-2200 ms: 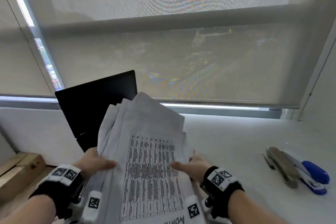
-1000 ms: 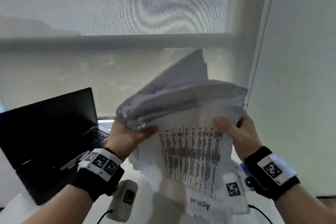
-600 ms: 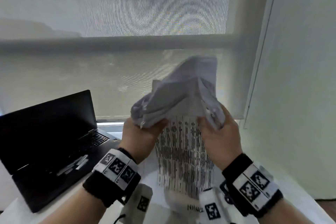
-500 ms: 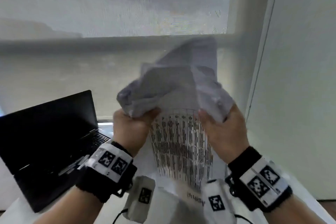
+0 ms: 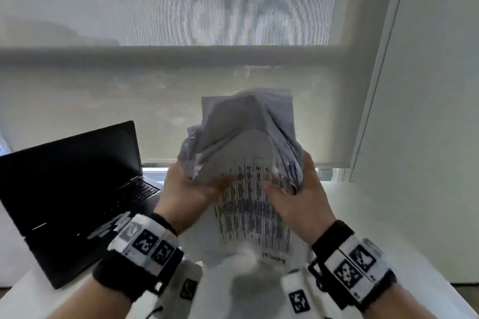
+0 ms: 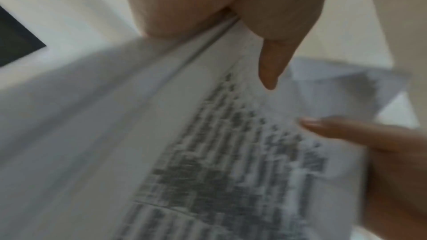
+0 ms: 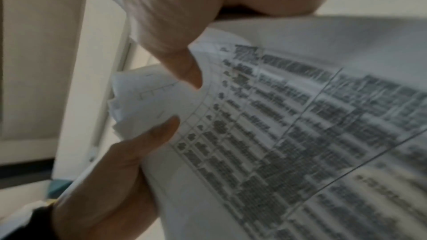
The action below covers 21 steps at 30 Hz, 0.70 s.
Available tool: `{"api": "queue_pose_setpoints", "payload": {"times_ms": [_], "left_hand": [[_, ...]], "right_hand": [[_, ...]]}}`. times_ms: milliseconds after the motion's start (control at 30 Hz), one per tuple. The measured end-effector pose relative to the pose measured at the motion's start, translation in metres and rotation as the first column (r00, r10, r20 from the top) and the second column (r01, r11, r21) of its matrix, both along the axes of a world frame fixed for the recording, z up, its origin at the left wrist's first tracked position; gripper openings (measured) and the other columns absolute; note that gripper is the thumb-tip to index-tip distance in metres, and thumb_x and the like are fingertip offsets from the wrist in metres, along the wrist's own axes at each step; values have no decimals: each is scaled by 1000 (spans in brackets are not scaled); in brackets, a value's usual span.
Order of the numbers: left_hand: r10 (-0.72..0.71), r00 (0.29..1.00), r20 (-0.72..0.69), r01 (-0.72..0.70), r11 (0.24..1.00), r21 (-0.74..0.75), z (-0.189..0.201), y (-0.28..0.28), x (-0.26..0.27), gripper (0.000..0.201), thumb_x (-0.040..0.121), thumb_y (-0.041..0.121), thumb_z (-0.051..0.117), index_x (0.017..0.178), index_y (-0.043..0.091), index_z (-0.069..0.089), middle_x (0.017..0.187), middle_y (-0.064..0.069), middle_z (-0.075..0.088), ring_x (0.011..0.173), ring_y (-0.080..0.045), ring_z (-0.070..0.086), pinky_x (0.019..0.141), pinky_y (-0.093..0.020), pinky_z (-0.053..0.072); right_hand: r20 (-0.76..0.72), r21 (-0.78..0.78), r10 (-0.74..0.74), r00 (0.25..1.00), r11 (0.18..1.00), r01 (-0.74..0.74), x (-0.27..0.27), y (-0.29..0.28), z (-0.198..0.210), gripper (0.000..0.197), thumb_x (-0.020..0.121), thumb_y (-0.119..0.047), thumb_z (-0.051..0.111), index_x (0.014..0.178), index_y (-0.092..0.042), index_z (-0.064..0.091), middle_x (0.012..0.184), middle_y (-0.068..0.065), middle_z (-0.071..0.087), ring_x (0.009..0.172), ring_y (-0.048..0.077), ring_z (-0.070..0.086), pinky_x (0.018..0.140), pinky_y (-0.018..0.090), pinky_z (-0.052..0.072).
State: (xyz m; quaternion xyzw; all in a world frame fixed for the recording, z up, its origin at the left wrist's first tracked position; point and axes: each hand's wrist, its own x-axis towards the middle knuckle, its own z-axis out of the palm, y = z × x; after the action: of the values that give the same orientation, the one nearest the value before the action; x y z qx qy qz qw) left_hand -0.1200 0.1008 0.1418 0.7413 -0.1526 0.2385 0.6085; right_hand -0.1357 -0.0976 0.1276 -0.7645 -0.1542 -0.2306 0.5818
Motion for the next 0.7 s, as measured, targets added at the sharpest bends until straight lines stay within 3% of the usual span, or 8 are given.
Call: {"api": "queue_pose_setpoints", "payload": {"times_ms": [133,200,300,367,433,500,600,700], "left_hand": [[155,987,-41,-159,976,-147,2,5,14,23,71,3,83,75,22,71,66,18,71,63,4,64,72,-31,53],[194,980,-48,-200,949,-245,14,8,16,22,75,0,78,72,18,67,54,22,64,50,10,57,60,-19,49],[241,961,-140,-276,880,-385,25,34,28,12,82,7,74,93,8,68,71,13,67,59,8,60,59,-13,50],[206,952,-226,-300,768,-566,22,55,44,8,87,8,69,93,9,75,78,7,69,71,-4,65,67,-26,54],[83,958,-276,-271,582,-766,14,66,52,21,90,6,65,76,13,79,71,7,72,74,-7,67,67,-29,58],[-30,945,-324,-270,483,-833,4,69,52,15,89,12,68,102,9,74,94,0,75,92,-14,70,85,-36,58],[-235,923,-304,-140,532,-835,-9,65,37,24,92,21,63,111,9,72,111,-6,73,101,-21,70,85,-43,57],[-273,943,-191,30,641,-767,-8,71,21,33,97,6,49,82,12,78,88,-2,76,77,-14,73,63,-28,60]], "right_hand": [[-216,113,-14,976,993,39,15,-16,1,55,78,-18,75,126,-26,48,109,-5,65,88,6,66,66,17,54],[-329,81,-150,933,979,186,20,-30,-14,81,68,-36,82,136,-26,39,126,-1,54,108,14,58,85,32,54],[-529,129,-176,830,950,283,15,-43,-50,120,48,-58,86,145,-25,24,141,6,42,121,25,50,101,44,43],[-618,327,13,786,914,242,4,-38,-64,108,63,-49,82,147,-19,21,140,9,46,119,29,53,105,44,38],[-517,672,370,772,734,98,-5,-27,-62,89,71,-33,77,143,-10,31,126,10,61,107,25,63,97,38,48],[-288,792,553,782,597,-130,-8,-19,-43,81,65,-32,83,132,-5,47,118,14,67,104,27,67,83,36,56],[-225,732,468,854,660,-169,3,-15,-19,58,72,-17,77,124,-3,56,114,19,67,104,39,64,86,54,53],[-227,683,256,940,730,-34,18,-33,-15,83,40,-27,94,111,0,62,101,21,71,91,42,67,79,57,54]]}}
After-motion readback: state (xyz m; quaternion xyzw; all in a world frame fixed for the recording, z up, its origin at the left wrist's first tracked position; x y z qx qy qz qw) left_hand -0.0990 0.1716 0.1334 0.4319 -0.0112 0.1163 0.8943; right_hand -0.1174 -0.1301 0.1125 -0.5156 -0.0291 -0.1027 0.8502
